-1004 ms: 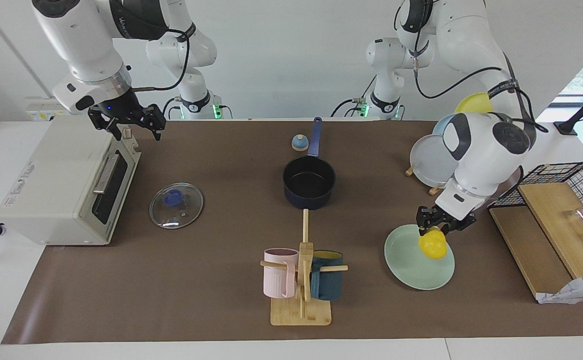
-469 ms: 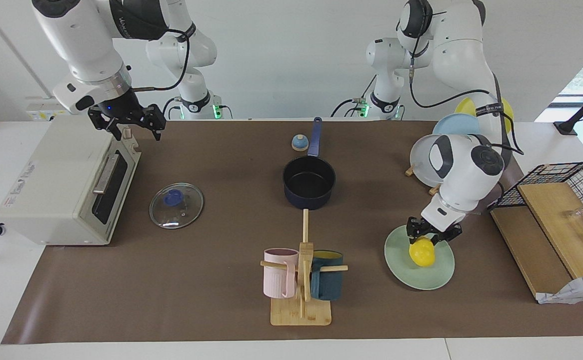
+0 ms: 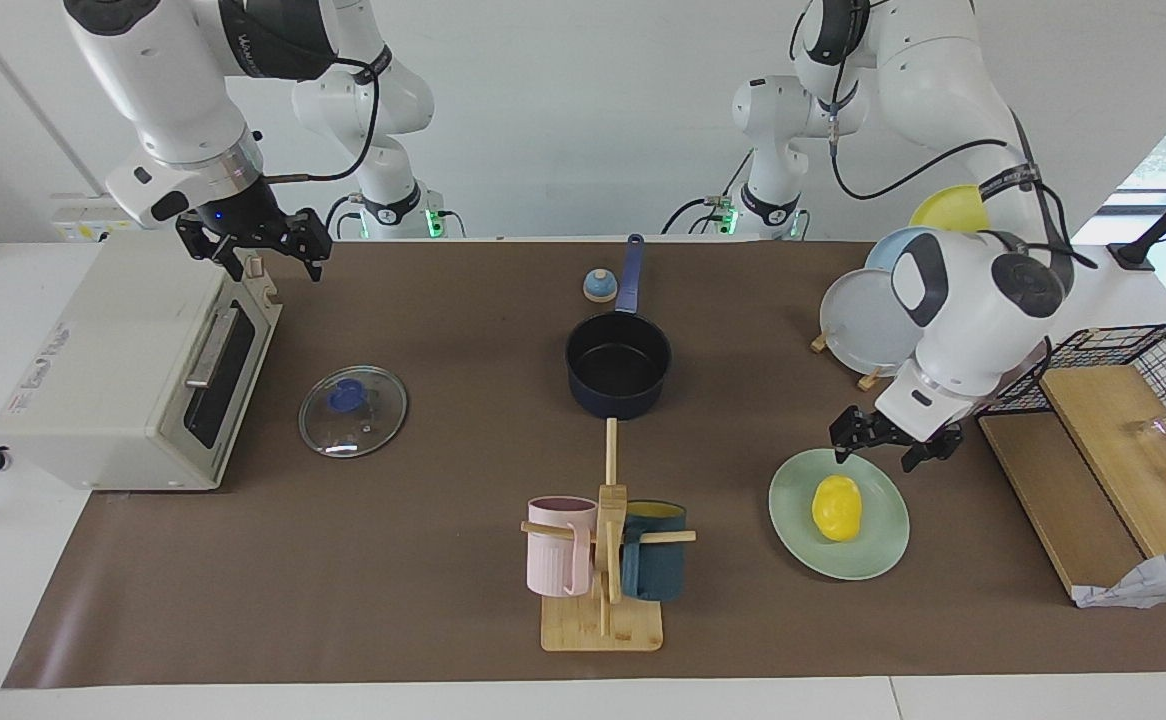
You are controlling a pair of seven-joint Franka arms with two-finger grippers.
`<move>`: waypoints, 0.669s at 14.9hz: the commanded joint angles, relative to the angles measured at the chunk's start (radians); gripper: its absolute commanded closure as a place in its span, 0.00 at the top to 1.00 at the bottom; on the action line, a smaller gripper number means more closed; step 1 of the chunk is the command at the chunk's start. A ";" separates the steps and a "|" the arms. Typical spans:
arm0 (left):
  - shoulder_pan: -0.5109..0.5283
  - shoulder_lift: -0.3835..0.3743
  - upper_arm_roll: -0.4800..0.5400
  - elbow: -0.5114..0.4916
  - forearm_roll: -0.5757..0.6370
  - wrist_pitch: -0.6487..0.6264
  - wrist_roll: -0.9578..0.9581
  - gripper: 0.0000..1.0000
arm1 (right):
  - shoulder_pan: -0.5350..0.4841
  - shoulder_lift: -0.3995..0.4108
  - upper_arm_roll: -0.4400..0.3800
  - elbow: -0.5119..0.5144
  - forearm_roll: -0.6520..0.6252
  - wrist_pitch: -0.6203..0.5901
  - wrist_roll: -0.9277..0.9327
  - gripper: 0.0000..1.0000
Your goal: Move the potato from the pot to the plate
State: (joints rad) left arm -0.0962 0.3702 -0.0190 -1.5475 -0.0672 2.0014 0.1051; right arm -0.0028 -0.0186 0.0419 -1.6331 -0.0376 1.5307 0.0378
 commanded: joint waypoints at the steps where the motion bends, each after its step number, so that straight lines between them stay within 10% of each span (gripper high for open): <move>1: 0.006 -0.109 0.011 0.004 0.001 -0.116 -0.062 1.00 | -0.005 -0.015 0.003 -0.013 0.019 -0.009 0.016 1.00; 10: 0.003 -0.385 0.042 -0.032 0.052 -0.441 -0.081 1.00 | -0.005 -0.015 0.003 -0.013 0.018 -0.009 0.016 1.00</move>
State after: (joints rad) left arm -0.0926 0.0562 0.0230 -1.5279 -0.0362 1.6197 0.0389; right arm -0.0028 -0.0186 0.0419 -1.6331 -0.0376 1.5307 0.0378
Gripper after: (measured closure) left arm 0.000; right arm 0.000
